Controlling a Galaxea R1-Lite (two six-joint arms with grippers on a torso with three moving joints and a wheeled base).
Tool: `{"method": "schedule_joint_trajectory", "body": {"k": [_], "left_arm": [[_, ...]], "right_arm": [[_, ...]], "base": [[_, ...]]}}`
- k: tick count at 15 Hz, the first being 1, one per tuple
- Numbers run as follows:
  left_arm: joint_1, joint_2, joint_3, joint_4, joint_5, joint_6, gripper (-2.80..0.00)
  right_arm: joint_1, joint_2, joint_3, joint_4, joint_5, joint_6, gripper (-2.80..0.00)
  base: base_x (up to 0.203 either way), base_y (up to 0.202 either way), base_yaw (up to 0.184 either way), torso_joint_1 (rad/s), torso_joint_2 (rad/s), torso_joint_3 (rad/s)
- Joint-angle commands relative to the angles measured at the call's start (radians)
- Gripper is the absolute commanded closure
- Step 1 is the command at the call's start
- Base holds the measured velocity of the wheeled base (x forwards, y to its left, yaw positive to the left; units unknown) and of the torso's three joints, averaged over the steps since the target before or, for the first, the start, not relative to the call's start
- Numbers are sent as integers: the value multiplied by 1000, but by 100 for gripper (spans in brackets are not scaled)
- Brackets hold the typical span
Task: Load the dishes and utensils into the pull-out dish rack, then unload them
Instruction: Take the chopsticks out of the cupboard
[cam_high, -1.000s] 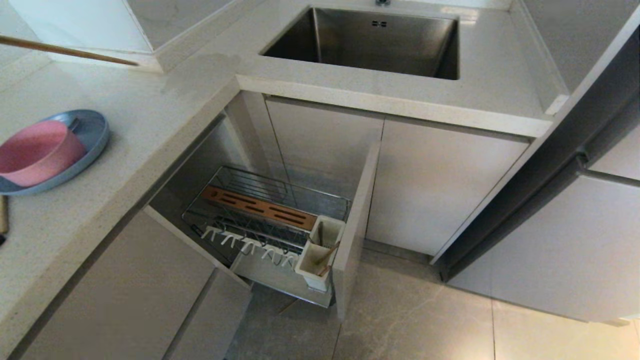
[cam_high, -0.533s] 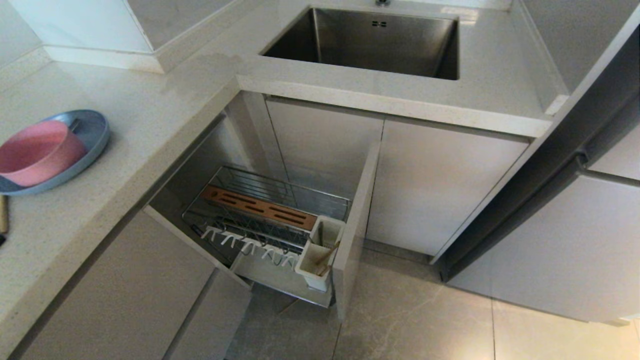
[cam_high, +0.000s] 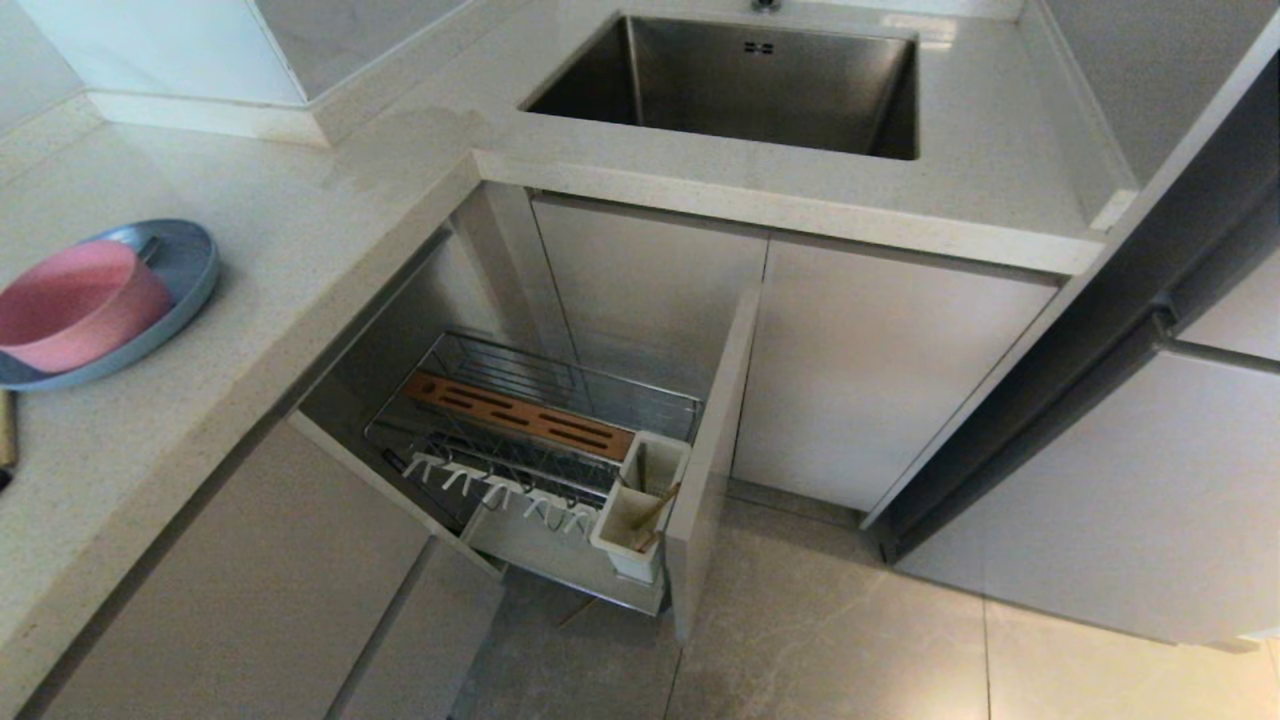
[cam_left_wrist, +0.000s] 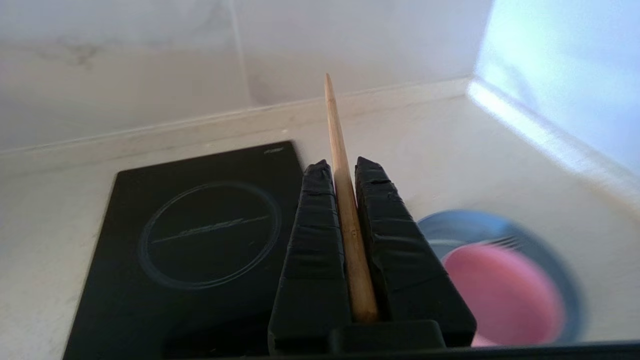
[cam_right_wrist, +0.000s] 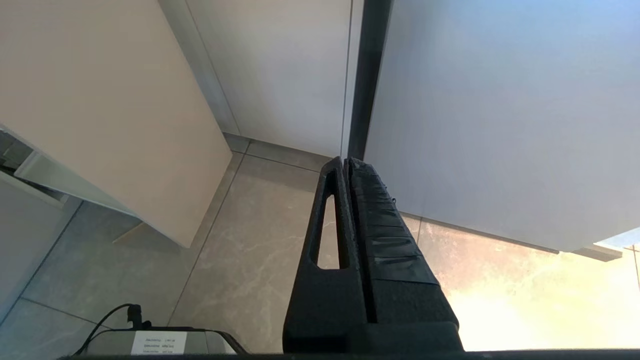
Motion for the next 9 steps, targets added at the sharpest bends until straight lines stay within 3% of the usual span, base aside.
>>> {"method": "schedule_joint_trajectory", "body": {"k": [1, 4, 6, 9], "left_arm": [[12, -22, 104, -58, 2, 2, 0], [9, -16, 253, -214, 0, -3, 0], [4, 29, 310, -274, -9, -43, 0], [4, 102, 344, -271, -140, -118, 0]], "right_arm": [[0, 0, 8, 0, 0, 0, 0], [0, 0, 8, 0, 0, 0, 0], [0, 0, 9, 0, 0, 0, 0], [0, 0, 9, 0, 0, 0, 0]], "base": [[0, 0, 0, 0, 0, 0], [0, 0, 0, 0, 0, 0], [0, 0, 0, 0, 0, 0], [0, 0, 0, 0, 0, 0]]}}
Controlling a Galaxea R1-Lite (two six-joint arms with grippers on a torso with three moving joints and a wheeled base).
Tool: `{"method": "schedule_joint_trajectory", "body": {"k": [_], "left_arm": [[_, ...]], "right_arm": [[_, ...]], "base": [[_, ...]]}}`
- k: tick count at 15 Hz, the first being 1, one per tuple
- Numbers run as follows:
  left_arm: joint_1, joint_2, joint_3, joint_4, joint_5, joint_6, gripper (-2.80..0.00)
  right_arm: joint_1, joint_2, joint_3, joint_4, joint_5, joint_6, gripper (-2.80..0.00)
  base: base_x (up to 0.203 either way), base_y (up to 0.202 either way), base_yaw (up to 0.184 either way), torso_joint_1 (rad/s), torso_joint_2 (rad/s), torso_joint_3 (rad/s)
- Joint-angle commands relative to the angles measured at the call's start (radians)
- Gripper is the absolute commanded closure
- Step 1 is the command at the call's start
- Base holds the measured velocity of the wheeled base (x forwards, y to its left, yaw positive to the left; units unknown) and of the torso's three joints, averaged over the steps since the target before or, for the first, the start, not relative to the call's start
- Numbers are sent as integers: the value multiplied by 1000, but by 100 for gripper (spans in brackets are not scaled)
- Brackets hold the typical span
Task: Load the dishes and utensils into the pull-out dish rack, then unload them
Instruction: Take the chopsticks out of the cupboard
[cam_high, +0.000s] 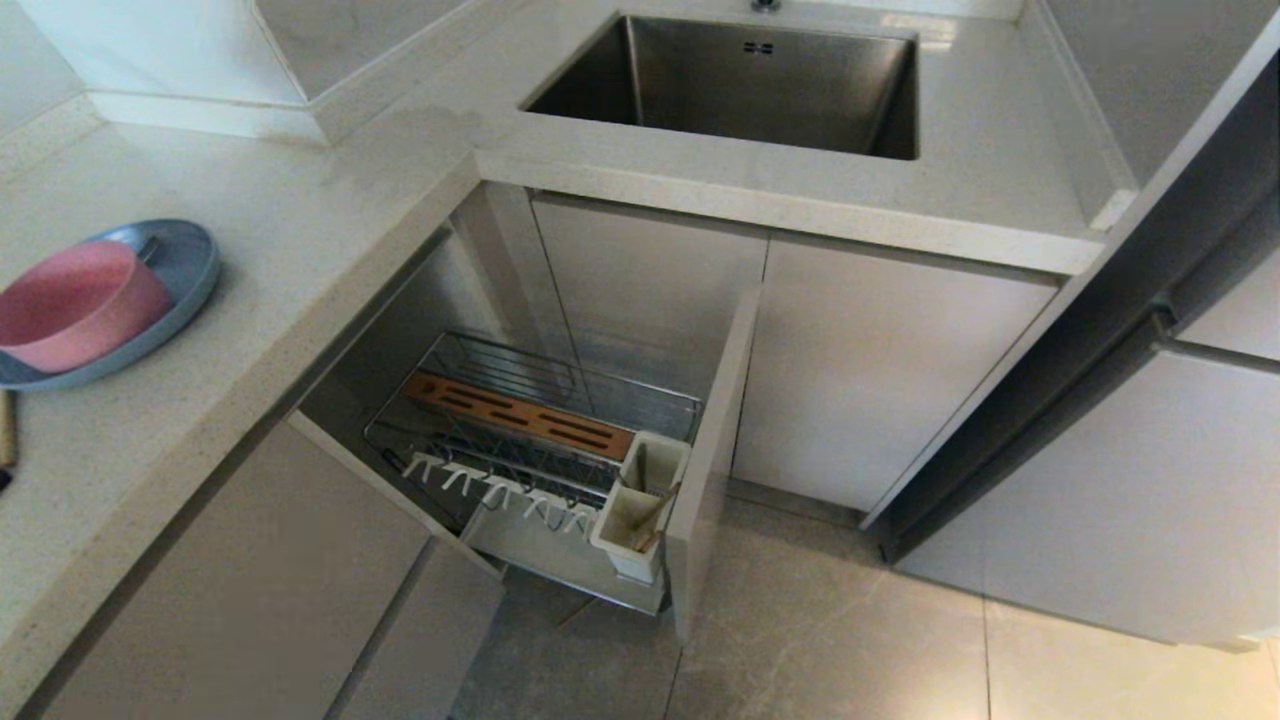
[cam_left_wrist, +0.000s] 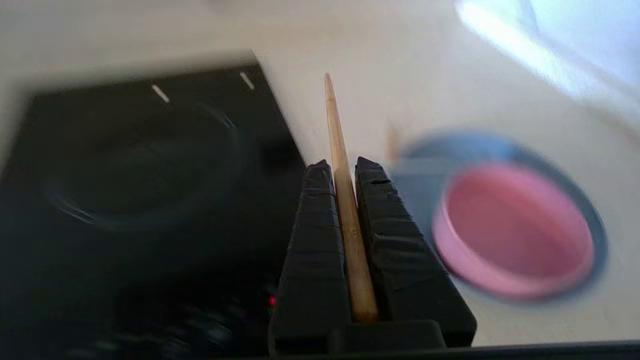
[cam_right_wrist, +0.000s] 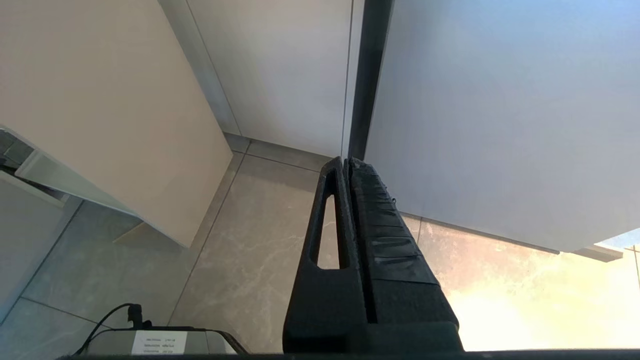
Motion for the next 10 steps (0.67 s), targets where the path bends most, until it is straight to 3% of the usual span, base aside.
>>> {"method": "schedule_joint_trajectory", "body": {"k": [1, 5, 10], "left_arm": [[1, 61, 14, -1, -32, -25, 0], [3, 171, 12, -16, -99, -130, 0], [8, 224, 51, -190, -126, -178, 0]], "right_arm": [[0, 0, 8, 0, 0, 0, 0], [0, 0, 9, 0, -1, 0, 0], [0, 0, 8, 0, 0, 0, 0]], "base": [[0, 0, 0, 0, 0, 0], [0, 0, 0, 0, 0, 0], [0, 0, 0, 0, 0, 0]]}}
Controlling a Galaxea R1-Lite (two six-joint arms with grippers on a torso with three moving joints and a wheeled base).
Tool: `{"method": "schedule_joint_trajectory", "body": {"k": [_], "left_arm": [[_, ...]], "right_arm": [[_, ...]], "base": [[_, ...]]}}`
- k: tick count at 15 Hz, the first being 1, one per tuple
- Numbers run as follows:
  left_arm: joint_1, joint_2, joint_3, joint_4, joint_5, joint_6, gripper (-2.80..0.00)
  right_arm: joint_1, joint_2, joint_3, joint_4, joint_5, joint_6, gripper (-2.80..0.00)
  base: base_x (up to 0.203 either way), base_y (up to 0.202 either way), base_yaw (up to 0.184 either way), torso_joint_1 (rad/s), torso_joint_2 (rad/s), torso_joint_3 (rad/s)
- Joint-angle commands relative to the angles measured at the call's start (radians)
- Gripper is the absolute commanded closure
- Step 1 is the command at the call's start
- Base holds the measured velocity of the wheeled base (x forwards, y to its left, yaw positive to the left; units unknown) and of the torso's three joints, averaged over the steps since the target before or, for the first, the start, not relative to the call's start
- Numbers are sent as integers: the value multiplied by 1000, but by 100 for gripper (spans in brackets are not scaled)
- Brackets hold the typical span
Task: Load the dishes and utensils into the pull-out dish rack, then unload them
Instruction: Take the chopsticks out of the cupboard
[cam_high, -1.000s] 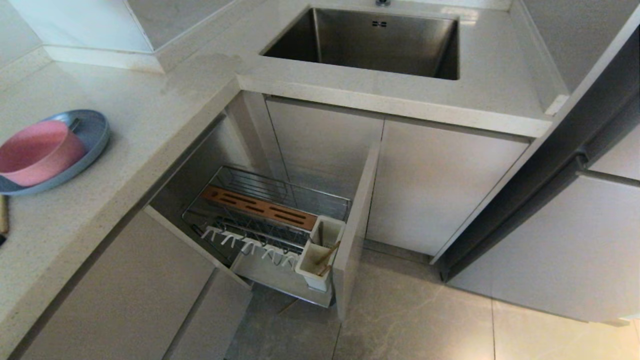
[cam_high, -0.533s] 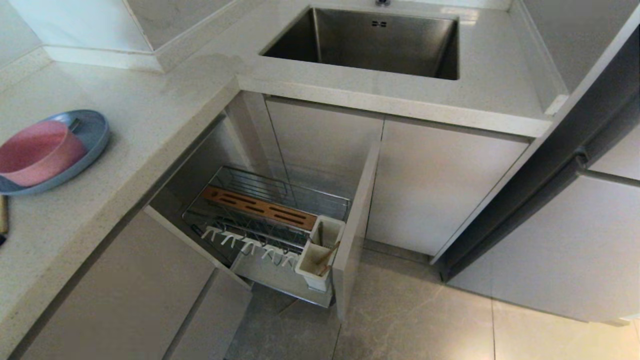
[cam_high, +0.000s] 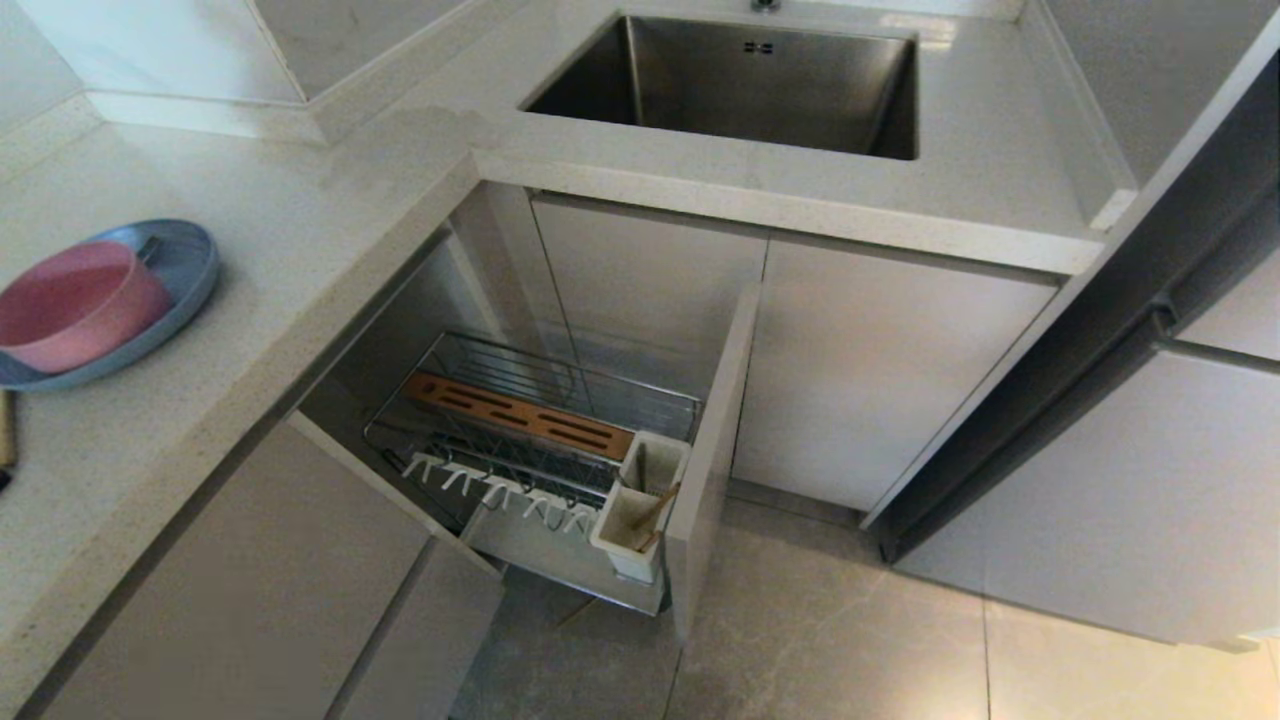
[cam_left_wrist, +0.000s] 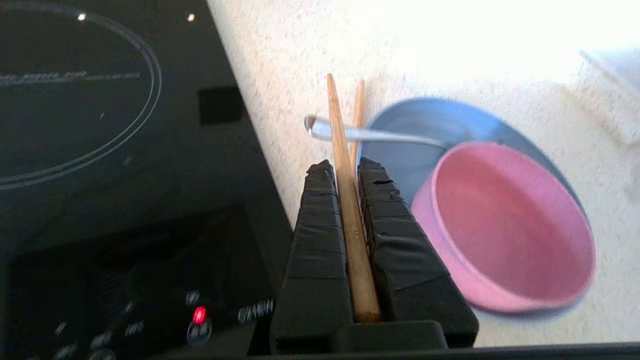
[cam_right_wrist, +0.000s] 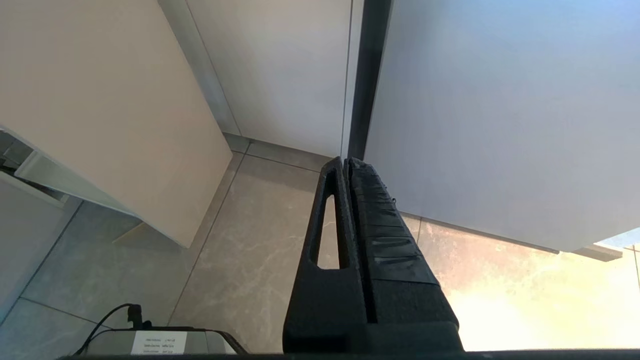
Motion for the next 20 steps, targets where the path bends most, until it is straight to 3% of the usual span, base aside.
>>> {"method": "schedule_joint_trajectory", "body": {"k": [1, 7, 13, 17, 20], "left_arm": [[1, 34, 24, -52, 2, -4, 0], [20, 62, 120, -268, 2, 2, 0], [14, 123, 205, -316, -1, 30, 0], [-45, 137, 271, -399, -35, 33, 0], [-51, 133, 280, -413, -37, 33, 0]], "right_arm": [[0, 0, 8, 0, 0, 0, 0], [0, 0, 8, 0, 0, 0, 0], [0, 0, 9, 0, 0, 0, 0], [0, 0, 9, 0, 0, 0, 0], [0, 0, 8, 0, 0, 0, 0]], "base": [[0, 0, 0, 0, 0, 0], [0, 0, 0, 0, 0, 0], [0, 0, 0, 0, 0, 0], [0, 0, 0, 0, 0, 0], [0, 0, 0, 0, 0, 0]]}}
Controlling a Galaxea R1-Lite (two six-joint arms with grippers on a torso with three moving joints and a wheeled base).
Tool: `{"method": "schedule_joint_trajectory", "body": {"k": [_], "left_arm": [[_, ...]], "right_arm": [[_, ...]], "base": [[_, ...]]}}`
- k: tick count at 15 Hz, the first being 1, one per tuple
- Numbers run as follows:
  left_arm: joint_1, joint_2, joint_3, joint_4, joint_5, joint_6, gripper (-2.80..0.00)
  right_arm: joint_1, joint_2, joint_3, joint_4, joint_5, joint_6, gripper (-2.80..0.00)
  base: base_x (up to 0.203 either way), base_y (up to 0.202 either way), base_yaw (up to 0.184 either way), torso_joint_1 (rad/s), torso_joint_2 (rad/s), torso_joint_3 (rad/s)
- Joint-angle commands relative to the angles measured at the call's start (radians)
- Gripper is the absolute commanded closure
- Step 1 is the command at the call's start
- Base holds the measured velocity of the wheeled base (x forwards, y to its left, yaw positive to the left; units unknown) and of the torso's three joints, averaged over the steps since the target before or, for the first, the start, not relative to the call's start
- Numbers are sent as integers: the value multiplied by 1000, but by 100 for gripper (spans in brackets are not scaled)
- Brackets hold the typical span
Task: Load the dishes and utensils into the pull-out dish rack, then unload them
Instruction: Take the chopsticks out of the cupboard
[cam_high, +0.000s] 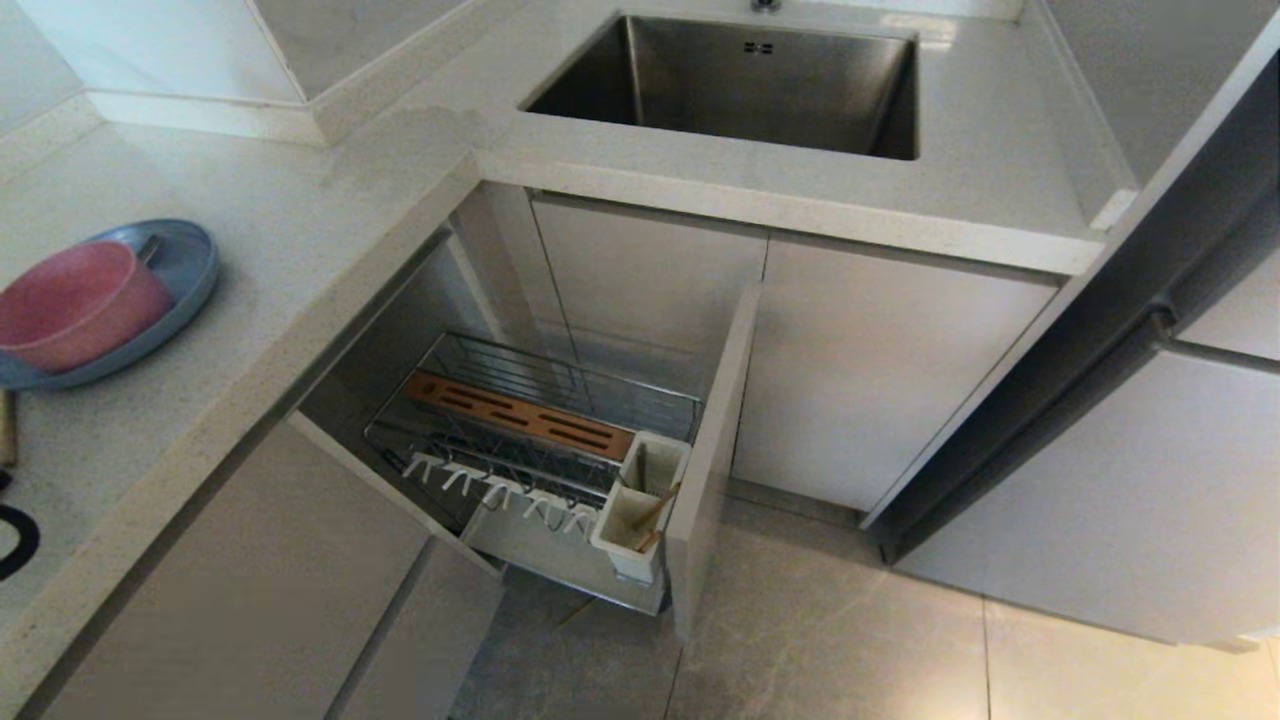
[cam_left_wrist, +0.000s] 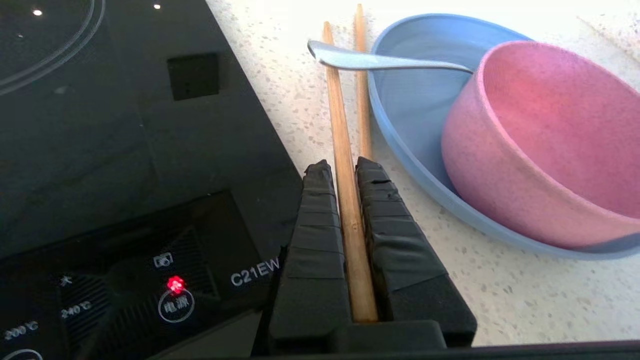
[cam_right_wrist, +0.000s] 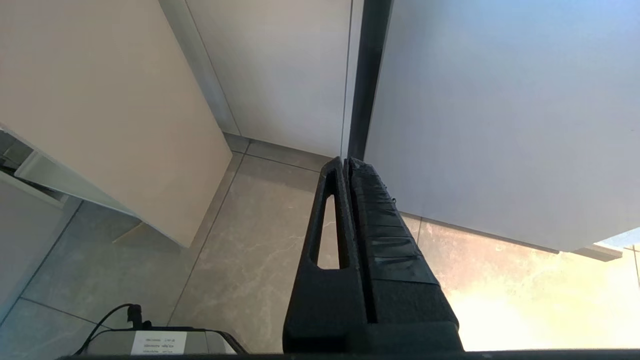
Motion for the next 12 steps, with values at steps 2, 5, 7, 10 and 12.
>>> {"method": "schedule_joint_trajectory", "body": {"k": [2, 5, 7, 10, 12], "left_arm": [[-3, -3, 4, -4, -1, -3, 0], [-7, -5, 8, -1, -5, 5, 0], [-9, -5, 18, -2, -7, 29, -280], [0, -20, 18, -7, -7, 29, -280], [25, -33, 13, -7, -6, 31, -280]], "right_arm": [[0, 0, 8, -1, 0, 0, 0], [0, 0, 8, -1, -1, 0, 0], [0, 0, 8, -1, 0, 0, 0], [0, 0, 8, -1, 0, 0, 0], [0, 0, 9, -1, 0, 0, 0]], "base": [[0, 0, 0, 0, 0, 0], [0, 0, 0, 0, 0, 0], [0, 0, 0, 0, 0, 0], [0, 0, 0, 0, 0, 0], [0, 0, 0, 0, 0, 0]]}}
